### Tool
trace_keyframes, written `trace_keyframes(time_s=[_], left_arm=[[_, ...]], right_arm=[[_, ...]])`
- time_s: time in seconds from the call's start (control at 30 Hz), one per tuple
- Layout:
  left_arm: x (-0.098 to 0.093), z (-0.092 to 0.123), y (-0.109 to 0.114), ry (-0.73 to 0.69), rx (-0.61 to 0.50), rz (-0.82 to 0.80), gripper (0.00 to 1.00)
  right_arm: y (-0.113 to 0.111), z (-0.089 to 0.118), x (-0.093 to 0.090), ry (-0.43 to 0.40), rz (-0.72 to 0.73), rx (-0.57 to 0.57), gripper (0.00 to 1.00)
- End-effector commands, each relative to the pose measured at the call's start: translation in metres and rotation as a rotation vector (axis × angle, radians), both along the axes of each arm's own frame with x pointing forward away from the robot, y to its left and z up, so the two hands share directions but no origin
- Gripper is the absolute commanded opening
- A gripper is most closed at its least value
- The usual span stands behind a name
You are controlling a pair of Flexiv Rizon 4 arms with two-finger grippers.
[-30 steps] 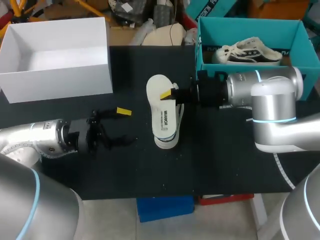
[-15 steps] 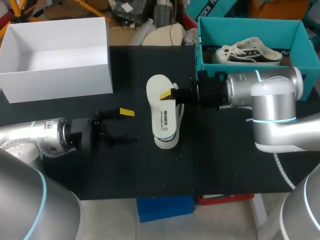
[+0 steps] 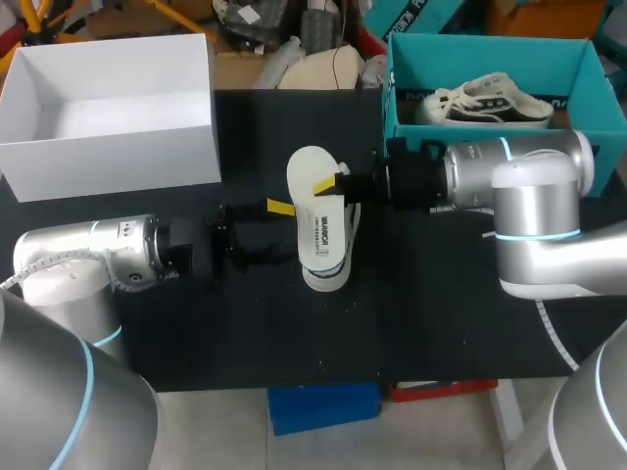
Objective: Take the shoe out of the shoebox, open the shoe tongue, remove and reinsert the insole, then place the shoe into the shoebox
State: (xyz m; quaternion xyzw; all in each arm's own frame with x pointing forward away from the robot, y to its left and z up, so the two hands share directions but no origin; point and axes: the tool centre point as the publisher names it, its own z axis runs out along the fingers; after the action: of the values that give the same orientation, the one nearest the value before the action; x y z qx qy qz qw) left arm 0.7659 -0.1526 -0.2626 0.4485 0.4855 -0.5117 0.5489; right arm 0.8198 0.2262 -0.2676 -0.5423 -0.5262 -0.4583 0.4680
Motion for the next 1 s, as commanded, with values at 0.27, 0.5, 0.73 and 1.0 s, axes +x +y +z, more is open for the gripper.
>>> trace_keyframes(time_s=[0.27, 0.5, 0.73, 1.0], left_arm=[[0.016, 0.000, -0.027, 0.004, 0.009, 0.020, 0.49], [0.023, 0.001, -0.031, 0.005, -0.001, 0.034, 0.40], [0.025, 0.003, -0.036, 0.002, -0.006, 0.026, 0.22], [0.028, 0.001, -0.036, 0.014, -0.003, 0.044, 0.00]], right_arm=[[0.001, 0.000, 0.000, 0.000, -0.002, -0.002, 0.00], [0.001, 0.000, 0.000, 0.000, -0.002, -0.002, 0.00], [0.001, 0.000, 0.000, 0.000, -0.002, -0.002, 0.00], [0.001, 0.000, 0.000, 0.000, -0.002, -0.002, 0.30]])
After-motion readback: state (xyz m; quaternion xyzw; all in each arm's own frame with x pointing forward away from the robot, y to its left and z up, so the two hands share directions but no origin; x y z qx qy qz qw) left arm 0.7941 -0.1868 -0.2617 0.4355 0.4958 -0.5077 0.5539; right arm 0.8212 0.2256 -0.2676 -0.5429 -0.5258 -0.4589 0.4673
